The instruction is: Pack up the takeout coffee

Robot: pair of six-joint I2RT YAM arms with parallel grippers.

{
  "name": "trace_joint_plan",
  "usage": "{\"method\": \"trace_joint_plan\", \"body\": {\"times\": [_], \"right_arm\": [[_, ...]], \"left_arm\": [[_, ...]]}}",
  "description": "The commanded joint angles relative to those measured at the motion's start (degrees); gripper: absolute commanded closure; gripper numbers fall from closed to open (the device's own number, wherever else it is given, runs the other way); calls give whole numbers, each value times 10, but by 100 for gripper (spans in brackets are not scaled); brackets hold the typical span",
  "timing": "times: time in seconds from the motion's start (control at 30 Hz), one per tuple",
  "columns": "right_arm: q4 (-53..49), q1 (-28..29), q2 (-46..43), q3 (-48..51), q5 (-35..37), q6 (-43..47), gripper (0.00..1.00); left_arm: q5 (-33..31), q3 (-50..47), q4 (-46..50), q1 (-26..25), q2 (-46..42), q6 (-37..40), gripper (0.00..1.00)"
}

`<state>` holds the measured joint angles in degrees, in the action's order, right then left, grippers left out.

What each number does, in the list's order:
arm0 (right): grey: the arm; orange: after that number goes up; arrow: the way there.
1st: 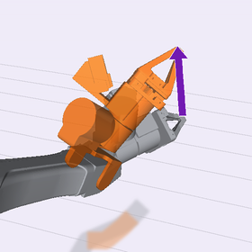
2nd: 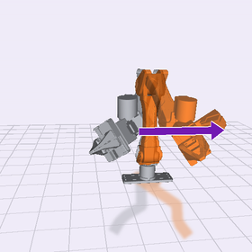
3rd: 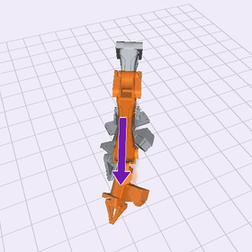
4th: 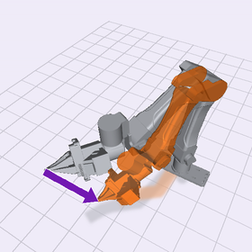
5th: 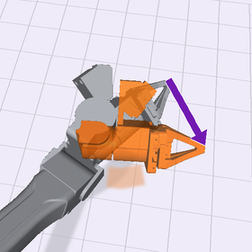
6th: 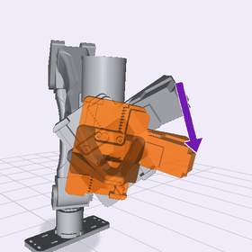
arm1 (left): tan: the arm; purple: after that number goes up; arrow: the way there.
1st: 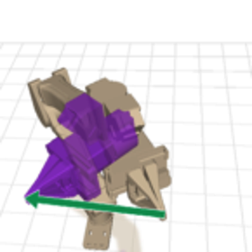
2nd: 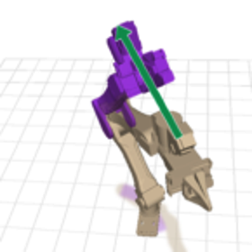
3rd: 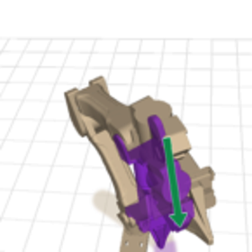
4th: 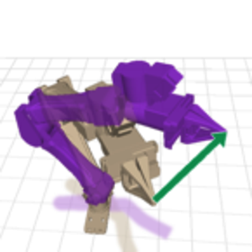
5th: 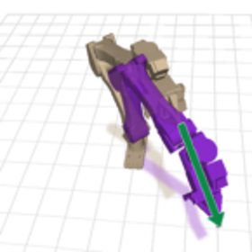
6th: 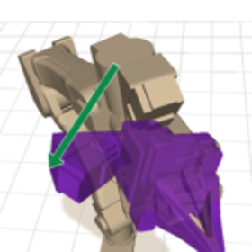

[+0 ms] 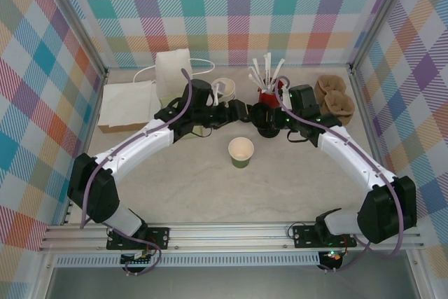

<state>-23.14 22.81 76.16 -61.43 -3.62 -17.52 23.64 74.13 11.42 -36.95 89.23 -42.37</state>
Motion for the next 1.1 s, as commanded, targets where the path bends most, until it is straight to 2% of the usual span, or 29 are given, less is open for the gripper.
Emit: {"method": "trace_joint_plan", "body": {"times": [0.0,0.13,0.27,0.7,0.87,1.07], "right_arm": [[9,11,-8,-8,-21,5,85],[12,18,-10,-14,-34,-1,85],[20,22,-14,-19,-54,-10,85],[41,15,-22,-28,-104,-45,81],[41,-31,-52,-14,-160,-52,67],[96,-100,-82,32,-303,-87,37]], "left_arm": [[30,33,-35,-12,19,-4,23],[26,44,-28,-17,35,-2,24],[22,47,-24,-17,45,-4,28],[22,42,-26,-18,34,13,79],[-6,30,-20,-18,8,38,85],[-17,9,-51,-17,-24,53,86]]}}
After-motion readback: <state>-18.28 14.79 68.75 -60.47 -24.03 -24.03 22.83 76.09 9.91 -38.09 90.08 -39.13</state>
